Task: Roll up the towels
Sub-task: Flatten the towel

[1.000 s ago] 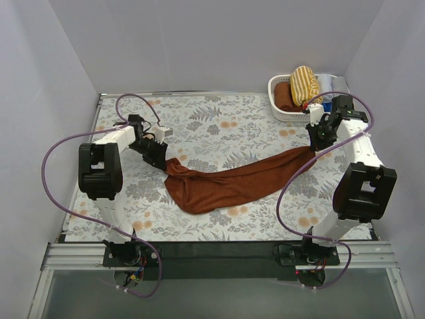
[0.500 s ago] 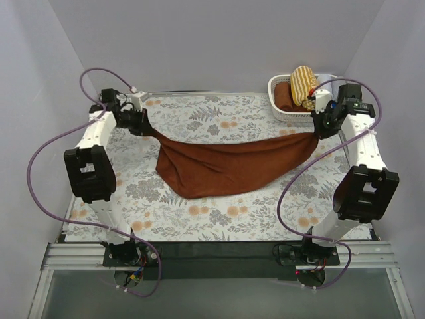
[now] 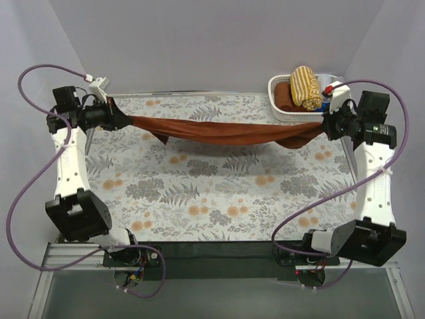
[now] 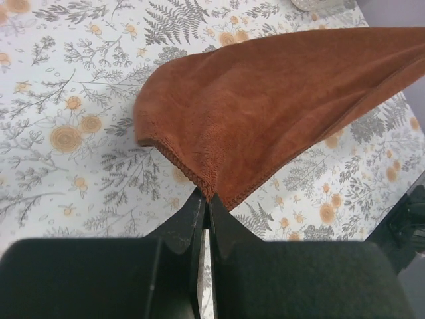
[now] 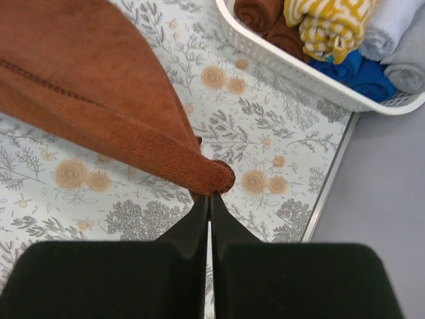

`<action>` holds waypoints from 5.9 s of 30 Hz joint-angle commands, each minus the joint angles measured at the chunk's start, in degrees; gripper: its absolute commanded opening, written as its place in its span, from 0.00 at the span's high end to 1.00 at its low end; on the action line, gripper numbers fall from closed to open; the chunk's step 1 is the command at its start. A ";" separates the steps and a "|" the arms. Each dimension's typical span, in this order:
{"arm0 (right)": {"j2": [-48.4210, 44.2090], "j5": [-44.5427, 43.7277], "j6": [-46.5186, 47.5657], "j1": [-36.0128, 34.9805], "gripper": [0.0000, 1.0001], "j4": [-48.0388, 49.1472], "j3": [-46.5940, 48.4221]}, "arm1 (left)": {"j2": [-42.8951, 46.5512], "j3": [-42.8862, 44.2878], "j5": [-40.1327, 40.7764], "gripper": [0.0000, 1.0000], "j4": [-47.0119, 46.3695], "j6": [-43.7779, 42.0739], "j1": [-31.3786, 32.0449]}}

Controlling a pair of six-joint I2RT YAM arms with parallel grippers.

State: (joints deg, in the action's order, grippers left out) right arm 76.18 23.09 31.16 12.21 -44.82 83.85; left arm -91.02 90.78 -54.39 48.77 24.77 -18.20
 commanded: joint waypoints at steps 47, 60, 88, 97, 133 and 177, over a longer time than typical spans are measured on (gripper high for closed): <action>18.13 -10.62 -2.07 -10.36 0.38 5.38 -5.97 | -5.40 -12.90 18.65 0.55 -10.16 -21.98 4.92; 19.18 -13.78 -5.14 -9.93 0.32 0.96 -15.82 | -1.61 -27.85 22.22 0.67 -0.08 -33.74 8.17; 31.22 -11.22 -4.70 -6.41 0.60 -14.51 -9.65 | -10.05 -28.11 33.12 1.00 1.59 -34.97 10.20; 24.91 -13.34 -2.24 -5.97 0.64 -12.84 -9.15 | -5.57 -26.64 31.29 0.97 6.33 -37.17 10.11; 18.74 -4.37 -2.77 -9.57 0.81 -4.14 -14.42 | -7.15 -26.10 26.36 0.89 3.78 -33.30 10.11; 20.77 -26.88 8.04 -10.27 0.88 3.95 -31.29 | -0.65 -41.38 42.44 1.00 2.55 -38.39 8.44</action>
State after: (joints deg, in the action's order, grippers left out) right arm 95.98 2.09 35.51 1.52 -37.47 56.86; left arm -92.79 52.53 -19.59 48.51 -9.76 -8.69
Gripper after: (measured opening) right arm 0.121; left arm 0.008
